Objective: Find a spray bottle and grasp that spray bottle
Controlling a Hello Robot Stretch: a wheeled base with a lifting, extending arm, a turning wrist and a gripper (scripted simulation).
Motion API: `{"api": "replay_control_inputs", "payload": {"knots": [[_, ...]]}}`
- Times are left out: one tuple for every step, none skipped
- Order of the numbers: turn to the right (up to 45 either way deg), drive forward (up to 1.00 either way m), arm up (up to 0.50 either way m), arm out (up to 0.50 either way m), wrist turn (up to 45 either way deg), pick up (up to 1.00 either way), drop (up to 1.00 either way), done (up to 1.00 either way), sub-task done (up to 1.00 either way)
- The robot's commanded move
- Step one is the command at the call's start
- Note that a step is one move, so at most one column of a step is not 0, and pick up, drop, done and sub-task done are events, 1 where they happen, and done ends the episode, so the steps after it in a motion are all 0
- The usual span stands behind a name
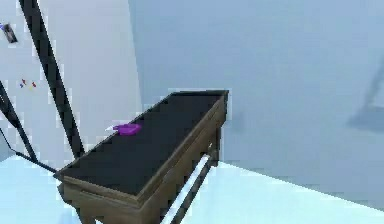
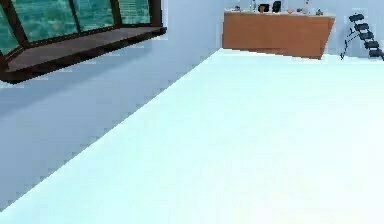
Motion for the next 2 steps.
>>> {"api": "replay_control_inputs", "payload": {"knots": [[-45.0,0.00,0.00,0.00,0.0,0.00,0.00,0.00,0.00],[-45.0,0.00,0.00,0.00,0.0,0.00,0.00,0.00,0.00]]}}
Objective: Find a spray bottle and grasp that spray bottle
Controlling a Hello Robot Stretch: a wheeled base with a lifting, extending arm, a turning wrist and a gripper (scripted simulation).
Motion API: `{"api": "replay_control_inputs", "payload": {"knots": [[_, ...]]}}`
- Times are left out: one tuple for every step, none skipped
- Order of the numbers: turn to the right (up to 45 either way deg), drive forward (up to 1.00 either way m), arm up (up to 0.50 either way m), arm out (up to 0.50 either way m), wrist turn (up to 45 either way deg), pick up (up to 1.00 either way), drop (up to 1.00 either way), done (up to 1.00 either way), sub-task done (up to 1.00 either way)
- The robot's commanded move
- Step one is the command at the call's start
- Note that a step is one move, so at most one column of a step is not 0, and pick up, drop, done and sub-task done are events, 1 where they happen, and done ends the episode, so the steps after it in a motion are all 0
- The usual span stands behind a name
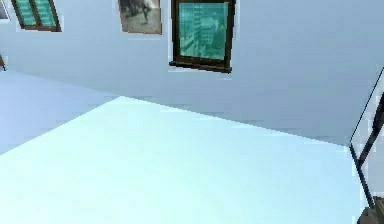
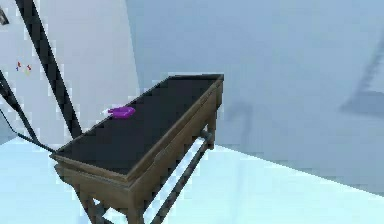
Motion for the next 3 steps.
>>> {"api": "replay_control_inputs", "payload": {"knots": [[-15.0,0.00,0.00,0.00,0.0,0.00,0.00,0.00,0.00],[45.0,0.00,0.00,0.00,0.0,0.00,0.00,0.00,0.00],[45.0,0.00,0.00,0.00,0.0,0.00,0.00,0.00,0.00]]}}
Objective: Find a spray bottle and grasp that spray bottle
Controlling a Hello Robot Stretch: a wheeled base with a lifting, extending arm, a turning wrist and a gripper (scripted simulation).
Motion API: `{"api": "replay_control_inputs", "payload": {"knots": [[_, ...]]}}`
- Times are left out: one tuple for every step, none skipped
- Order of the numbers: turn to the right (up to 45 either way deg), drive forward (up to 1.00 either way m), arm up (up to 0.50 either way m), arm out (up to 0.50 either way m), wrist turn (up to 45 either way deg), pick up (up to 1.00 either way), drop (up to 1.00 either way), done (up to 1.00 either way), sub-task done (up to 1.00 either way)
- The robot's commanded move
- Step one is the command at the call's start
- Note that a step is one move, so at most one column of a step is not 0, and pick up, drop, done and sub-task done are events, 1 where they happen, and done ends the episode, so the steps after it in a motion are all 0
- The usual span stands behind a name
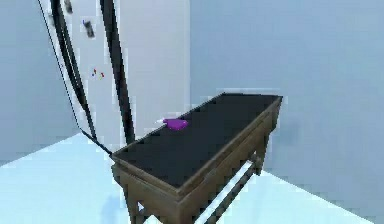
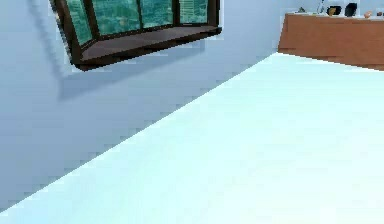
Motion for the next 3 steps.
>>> {"api": "replay_control_inputs", "payload": {"knots": [[3.0,0.00,0.00,0.00,0.0,0.00,0.00,0.00,0.00],[45.0,0.00,0.00,0.00,0.0,0.00,0.00,0.00,0.00],[33.0,0.00,0.00,0.00,0.0,0.00,0.00,0.00,0.00]]}}
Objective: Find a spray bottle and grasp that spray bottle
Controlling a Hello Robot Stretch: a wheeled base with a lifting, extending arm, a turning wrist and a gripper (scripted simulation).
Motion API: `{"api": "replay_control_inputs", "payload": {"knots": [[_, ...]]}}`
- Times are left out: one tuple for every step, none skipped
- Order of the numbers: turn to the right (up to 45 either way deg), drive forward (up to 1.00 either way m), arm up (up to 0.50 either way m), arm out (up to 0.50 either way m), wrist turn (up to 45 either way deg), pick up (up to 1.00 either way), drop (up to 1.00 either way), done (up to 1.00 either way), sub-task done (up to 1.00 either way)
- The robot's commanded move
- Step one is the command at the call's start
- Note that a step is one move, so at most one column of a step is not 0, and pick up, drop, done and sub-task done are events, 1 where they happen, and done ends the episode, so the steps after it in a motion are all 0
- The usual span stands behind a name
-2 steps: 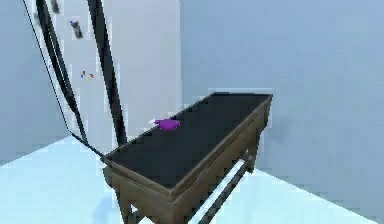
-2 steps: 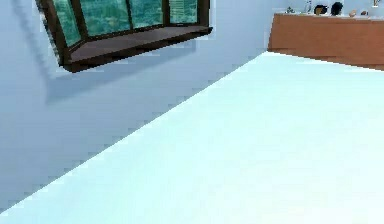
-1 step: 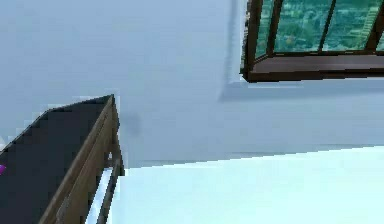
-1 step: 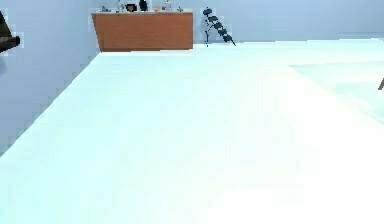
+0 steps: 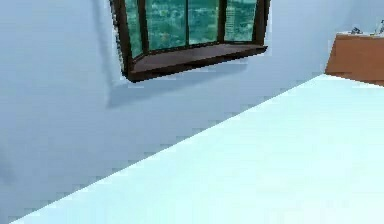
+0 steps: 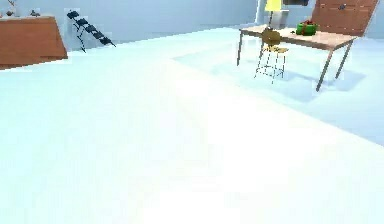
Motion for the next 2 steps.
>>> {"api": "replay_control_inputs", "payload": {"knots": [[0.0,0.15,0.00,0.00,0.0,0.00,0.00,0.00,0.00],[-30.0,0.00,0.00,0.00,0.0,0.00,0.00,0.00,0.00]]}}
